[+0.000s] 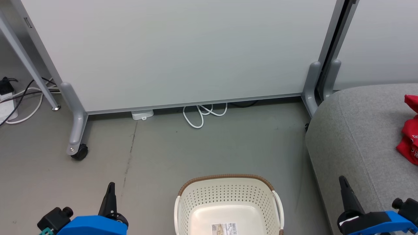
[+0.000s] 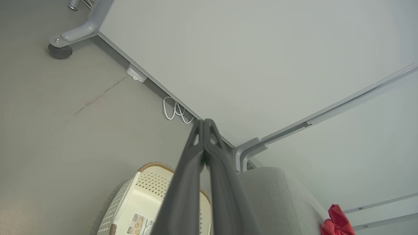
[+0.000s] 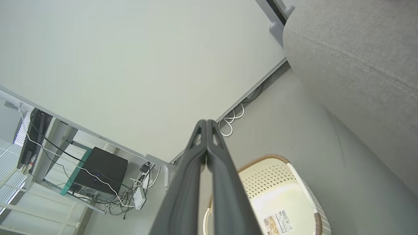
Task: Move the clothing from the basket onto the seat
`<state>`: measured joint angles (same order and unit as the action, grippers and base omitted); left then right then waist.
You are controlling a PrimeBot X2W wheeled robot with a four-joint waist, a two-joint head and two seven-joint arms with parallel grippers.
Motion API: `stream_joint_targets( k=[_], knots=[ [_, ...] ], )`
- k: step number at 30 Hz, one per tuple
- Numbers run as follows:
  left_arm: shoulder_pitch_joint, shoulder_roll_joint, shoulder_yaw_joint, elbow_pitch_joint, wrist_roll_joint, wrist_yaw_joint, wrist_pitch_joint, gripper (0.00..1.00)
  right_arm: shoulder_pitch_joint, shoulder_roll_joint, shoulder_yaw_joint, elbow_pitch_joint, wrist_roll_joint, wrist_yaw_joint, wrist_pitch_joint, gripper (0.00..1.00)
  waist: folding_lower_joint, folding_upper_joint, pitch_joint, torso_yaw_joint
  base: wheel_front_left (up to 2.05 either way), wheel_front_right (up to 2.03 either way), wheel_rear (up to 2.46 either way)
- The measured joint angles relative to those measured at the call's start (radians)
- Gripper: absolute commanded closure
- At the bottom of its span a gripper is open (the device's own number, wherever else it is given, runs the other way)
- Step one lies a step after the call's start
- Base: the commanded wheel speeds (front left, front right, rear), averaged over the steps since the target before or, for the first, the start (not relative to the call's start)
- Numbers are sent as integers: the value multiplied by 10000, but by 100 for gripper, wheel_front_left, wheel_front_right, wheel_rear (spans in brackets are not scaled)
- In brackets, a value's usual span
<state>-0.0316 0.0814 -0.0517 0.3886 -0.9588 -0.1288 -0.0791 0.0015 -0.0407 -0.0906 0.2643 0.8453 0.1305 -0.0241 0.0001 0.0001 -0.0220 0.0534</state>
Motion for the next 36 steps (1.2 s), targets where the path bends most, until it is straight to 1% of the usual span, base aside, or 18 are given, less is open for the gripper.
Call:
stream_joint_targets(
  k=[16, 36],
  knots=[
    [-174, -96, 408, -360, -1634, 0, 500, 100, -271, -8, -61, -36, 1929, 0, 334, 100, 0, 0, 48, -102, 0, 0, 0],
    [-365, -176, 844, -736, -3371, 0, 1014, 100, -569, -23, -123, -100, 3956, -2, 715, 100, -1, -1, 109, -231, 0, 0, 0]
  ],
)
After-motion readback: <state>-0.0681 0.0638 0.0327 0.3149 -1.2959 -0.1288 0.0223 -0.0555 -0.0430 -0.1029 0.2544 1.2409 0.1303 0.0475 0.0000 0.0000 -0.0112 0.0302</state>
